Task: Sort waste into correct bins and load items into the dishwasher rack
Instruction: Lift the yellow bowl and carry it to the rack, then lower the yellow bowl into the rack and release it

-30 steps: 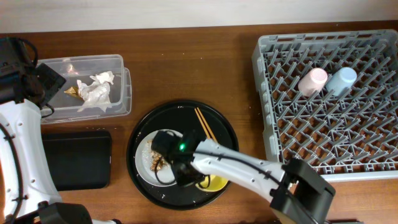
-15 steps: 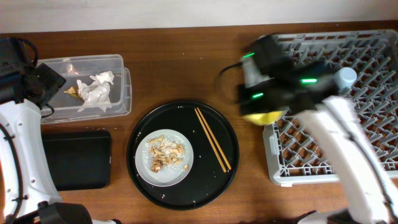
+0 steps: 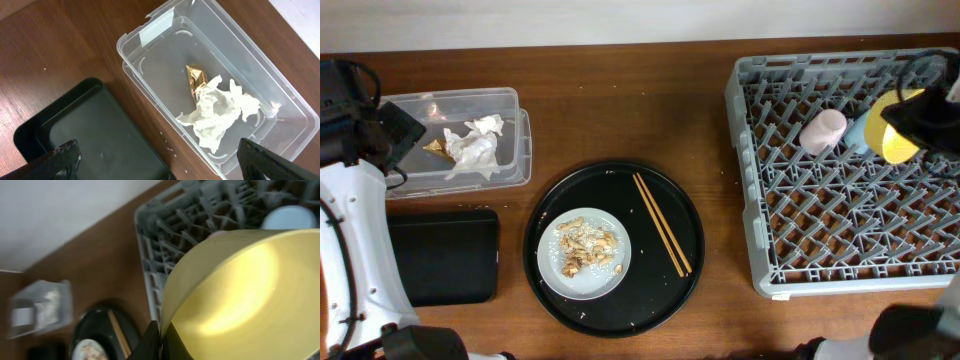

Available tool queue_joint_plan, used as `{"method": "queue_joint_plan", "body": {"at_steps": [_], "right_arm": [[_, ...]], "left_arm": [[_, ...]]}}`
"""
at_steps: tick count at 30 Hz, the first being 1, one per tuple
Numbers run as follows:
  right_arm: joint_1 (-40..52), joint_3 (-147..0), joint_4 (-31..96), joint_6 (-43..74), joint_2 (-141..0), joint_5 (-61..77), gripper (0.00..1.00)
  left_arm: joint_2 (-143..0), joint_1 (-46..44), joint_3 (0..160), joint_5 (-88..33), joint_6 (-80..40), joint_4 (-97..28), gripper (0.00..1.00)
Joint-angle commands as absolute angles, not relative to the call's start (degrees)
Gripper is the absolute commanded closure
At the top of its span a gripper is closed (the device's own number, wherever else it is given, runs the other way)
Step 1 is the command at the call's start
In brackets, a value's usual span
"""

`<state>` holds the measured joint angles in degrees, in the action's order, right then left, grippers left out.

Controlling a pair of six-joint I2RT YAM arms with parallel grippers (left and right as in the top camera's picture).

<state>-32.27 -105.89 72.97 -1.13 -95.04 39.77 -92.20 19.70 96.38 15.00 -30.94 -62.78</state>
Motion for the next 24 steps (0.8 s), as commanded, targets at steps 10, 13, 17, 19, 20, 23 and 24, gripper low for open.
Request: {"method": "queue_joint_plan", "body": {"at_steps": [10, 13, 17, 19, 20, 23, 24], "right_arm": [[-40.8, -105.3, 71.1, -10.3, -116.1, 67.9, 0.96], [-42.0, -105.3, 71.3, -10.3, -118.4, 67.9, 0.96], [-43.0, -104.7, 71.7, -10.3, -119.6, 65.7, 0.96], [-43.1, -103.9, 71.8, -10.3, -119.6, 63.2, 0.96], [-43.2, -103.3, 71.7, -10.3, -119.6, 62.9, 0.96], [-44.0, -101.5, 71.7, -10.3, -119.6, 62.9, 0.96], [-44.4, -100.9, 71.7, -10.3, -119.6, 62.8, 0.96]], "left_arm": [[-91.6, 20.0, 97.0, 15.4, -31.2, -62.7, 0.01], [-91.6, 20.0, 97.0, 15.4, -31.2, -62.7, 0.01], [-91.6, 20.0, 97.0, 15.4, -31.2, -62.7, 0.01], [-91.6, 20.0, 97.0, 15.4, -31.2, -62.7, 0.01], [-91.6, 20.0, 97.0, 15.4, -31.2, -62.7, 0.01], [-91.6, 20.0, 97.0, 15.4, -31.2, -62.7, 0.01], [-91.6, 20.0, 97.0, 15.4, -31.2, -62.7, 0.01]]}}
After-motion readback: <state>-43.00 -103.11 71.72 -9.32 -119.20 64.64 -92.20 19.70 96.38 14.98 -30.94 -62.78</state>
